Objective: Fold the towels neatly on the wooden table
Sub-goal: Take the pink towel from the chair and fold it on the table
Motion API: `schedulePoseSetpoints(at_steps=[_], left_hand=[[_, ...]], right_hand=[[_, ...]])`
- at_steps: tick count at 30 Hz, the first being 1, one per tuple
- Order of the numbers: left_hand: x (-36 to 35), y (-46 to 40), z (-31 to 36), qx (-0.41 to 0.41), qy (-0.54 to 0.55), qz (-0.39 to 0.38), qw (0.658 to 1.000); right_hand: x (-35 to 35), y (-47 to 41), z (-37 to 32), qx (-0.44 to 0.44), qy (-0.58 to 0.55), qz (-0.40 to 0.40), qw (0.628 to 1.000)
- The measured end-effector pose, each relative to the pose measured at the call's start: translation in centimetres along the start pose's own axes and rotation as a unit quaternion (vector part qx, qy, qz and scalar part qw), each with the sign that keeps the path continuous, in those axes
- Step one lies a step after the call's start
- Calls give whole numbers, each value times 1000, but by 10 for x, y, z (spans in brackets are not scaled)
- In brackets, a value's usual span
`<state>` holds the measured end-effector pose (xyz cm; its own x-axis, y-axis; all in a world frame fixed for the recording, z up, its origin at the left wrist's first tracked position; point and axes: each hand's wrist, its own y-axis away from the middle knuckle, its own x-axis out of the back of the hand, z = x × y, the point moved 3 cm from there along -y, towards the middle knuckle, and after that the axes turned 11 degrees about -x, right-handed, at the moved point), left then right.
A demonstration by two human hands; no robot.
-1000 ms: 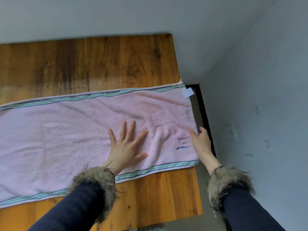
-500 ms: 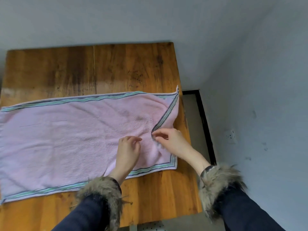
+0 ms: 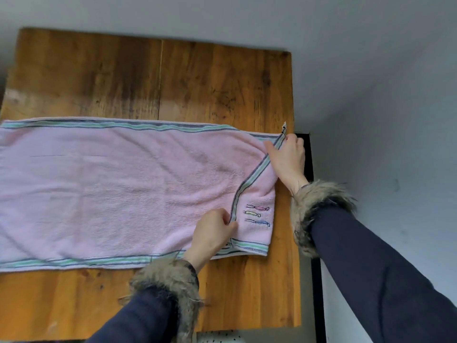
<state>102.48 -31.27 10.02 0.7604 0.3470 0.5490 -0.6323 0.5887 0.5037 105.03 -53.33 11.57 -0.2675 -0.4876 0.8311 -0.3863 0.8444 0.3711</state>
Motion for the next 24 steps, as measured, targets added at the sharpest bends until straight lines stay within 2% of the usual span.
schedulePoseSetpoints(at_steps=[6,9,16,24], left_hand=[[20,6,-2,-47,58,-44,996],[36,12,0,-60,93,-53,992],[105,41,0,-70,170,25,983],[198,109,-59,-93,177,128,971]], right_hand=[[5,-9,-25,-41,69,48,996],[12,-6,-37,-18,48,56,997],[30,46,-93,88,-34,12,995],[20,141,-183,210,-57,-9,976]])
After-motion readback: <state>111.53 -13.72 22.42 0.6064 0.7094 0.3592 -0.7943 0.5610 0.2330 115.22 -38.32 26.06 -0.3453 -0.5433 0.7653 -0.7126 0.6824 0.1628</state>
